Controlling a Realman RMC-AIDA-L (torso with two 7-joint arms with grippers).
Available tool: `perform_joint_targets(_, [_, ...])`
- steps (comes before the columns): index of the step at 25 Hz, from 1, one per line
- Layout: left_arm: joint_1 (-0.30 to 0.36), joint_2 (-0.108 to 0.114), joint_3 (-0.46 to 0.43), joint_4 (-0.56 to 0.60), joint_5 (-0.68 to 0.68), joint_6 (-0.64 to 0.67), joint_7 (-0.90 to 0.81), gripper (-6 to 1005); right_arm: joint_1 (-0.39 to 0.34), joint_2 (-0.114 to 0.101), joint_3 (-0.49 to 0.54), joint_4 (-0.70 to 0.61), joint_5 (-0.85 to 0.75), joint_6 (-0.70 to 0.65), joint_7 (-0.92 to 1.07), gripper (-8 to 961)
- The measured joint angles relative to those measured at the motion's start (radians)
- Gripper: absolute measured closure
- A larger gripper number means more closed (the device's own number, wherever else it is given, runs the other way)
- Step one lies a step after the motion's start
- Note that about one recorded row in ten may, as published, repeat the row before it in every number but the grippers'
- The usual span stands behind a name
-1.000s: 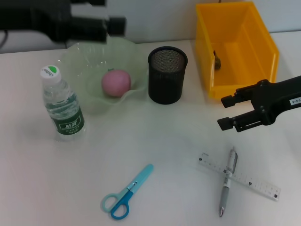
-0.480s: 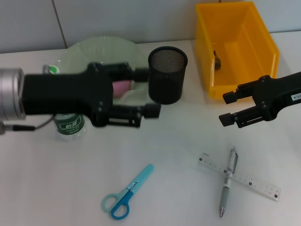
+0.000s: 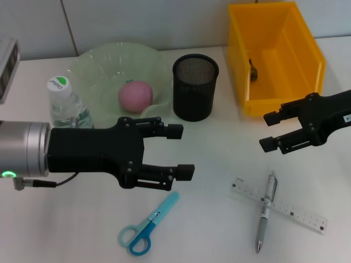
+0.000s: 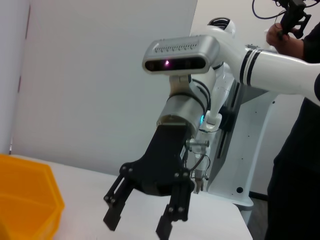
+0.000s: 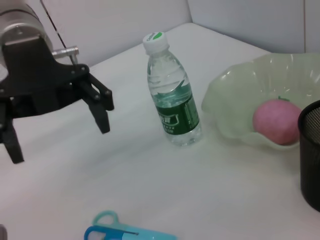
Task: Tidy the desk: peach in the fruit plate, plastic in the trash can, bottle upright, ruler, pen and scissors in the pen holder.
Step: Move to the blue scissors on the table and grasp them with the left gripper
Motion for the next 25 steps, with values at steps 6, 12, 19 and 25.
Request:
perform_joint_targets(6, [0.007, 0.002, -0.001, -0.040, 0.010, -0.021, 0.034, 155, -0.007, 0.009, -0.011, -0.025, -0.064, -0.005, 0.014, 193])
perform_joint_targets(12, [-0.011, 0.003, 0.000, 0.007, 0.037, -0.020, -0.075, 155, -0.007, 0.015, -0.041, -0.033, -0.079, -0.009, 0.013, 193])
perform_joint_targets(19, [-0.061, 0.005, 0.007, 0.198, 0.147, 0.000, -0.386, 155, -0.023, 0.023, -0.033, -0.041, -0.077, 0.014, -0.012, 193])
perform_joint_targets(25, [-0.278, 0.003, 0.037, 0.381, 0.441, 0.086, -0.943, 156, -0.040, 0.025, -0.031, -0.084, -0.089, 0.015, -0.040, 193])
